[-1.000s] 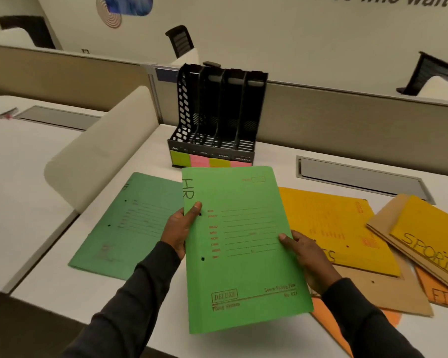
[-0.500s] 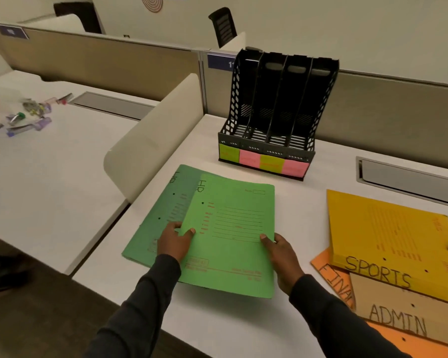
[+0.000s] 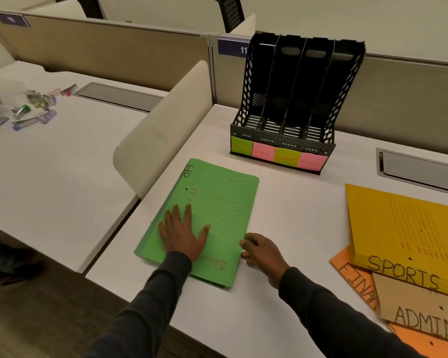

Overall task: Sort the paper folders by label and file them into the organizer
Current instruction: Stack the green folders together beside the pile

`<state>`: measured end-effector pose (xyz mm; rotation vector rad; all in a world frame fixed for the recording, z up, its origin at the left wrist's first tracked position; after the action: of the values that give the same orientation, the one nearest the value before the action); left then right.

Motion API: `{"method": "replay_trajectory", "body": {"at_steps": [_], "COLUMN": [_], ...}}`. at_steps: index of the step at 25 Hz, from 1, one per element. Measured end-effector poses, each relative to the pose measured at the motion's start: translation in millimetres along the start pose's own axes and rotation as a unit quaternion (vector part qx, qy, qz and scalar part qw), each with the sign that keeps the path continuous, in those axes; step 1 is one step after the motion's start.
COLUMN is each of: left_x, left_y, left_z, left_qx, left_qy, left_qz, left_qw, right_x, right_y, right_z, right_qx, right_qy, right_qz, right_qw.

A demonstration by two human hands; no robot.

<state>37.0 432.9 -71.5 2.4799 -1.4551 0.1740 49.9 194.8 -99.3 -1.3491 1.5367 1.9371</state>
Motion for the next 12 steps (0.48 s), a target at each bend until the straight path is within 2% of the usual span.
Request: {"method": "replay_trajectory", "body": {"at_steps": [4,8,10,12], "left_x": [40,53,55,64], "left_y": [24,38,42,42], "left_z": [43,58,59,60], "left_qx": [-0.056,-0.072,-0.066,-0.063], "left_qy": [-0.062,-0.088,-0.085,-0.088], "left_qz": [0.057,0.078,0.084,0.09], "left_qw": [0.995,0.99,0.991,0.99], "right_x": [3,2,-1,-5], "right_y": [3,6,9,18], "right_z": [6,8,-4,-18], "right_qx": [-0.021,-0.026,0.017,0.062], "right_qy": [0.013,0.018,0.117,0.261], "right_qz": [0.016,0.019,-0.021,-0.082], "right_qw": [1.0,0.999,0.993,0.96]}}
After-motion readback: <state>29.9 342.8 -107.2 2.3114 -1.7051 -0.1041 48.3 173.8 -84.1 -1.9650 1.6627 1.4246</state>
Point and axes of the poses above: each hand's wrist, its own y-axis away from the middle knuckle, its own z-axis out of the palm, x = y × z, the point moved 10 cm from there along -y, towards the middle knuckle, and after that the axes turned 5 degrees about -x, right-handed, at the moved point
